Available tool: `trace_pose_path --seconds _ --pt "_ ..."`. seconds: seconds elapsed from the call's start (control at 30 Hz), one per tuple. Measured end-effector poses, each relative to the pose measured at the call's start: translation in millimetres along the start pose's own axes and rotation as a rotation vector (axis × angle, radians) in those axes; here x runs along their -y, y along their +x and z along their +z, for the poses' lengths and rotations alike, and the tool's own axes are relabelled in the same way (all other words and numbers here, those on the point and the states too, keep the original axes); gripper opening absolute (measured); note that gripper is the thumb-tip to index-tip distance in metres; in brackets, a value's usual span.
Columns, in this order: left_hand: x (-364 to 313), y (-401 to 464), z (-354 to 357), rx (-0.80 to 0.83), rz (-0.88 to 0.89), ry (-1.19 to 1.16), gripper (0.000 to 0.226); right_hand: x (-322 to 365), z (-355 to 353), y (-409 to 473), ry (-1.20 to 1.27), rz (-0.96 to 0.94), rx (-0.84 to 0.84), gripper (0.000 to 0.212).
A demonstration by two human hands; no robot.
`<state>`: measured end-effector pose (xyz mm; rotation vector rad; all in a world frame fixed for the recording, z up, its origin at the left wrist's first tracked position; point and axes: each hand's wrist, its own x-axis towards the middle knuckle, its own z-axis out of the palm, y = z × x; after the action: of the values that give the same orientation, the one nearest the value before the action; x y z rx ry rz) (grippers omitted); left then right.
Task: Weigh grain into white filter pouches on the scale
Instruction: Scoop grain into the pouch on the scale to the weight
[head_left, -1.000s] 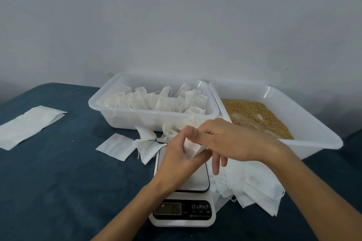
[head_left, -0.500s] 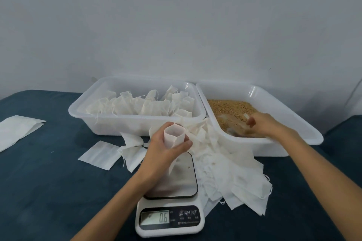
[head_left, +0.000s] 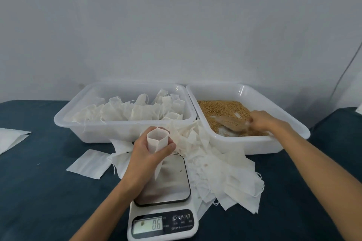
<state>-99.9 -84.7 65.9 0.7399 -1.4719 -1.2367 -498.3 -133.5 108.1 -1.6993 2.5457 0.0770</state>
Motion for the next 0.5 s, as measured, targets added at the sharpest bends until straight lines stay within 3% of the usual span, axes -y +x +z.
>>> trace_pose_path --seconds 0.2,0.37,0.5 --pt "-0.3 0.3 -0.3 -0.010 0.005 0.011 0.021 -4.3 0.8 5.2 0.001 0.028 -0.157 0.009" --pt "0.5 0.0 -0.1 -0.009 -0.005 0.006 0.023 4.1 -1.5 -2.1 -0.071 -0.064 -0.244 0.009" --pt "0.8 -0.9 -0.3 -0.008 -0.013 0.013 0.024 14.9 -3.9 -10.0 0.016 -0.225 -0.179 0.019"
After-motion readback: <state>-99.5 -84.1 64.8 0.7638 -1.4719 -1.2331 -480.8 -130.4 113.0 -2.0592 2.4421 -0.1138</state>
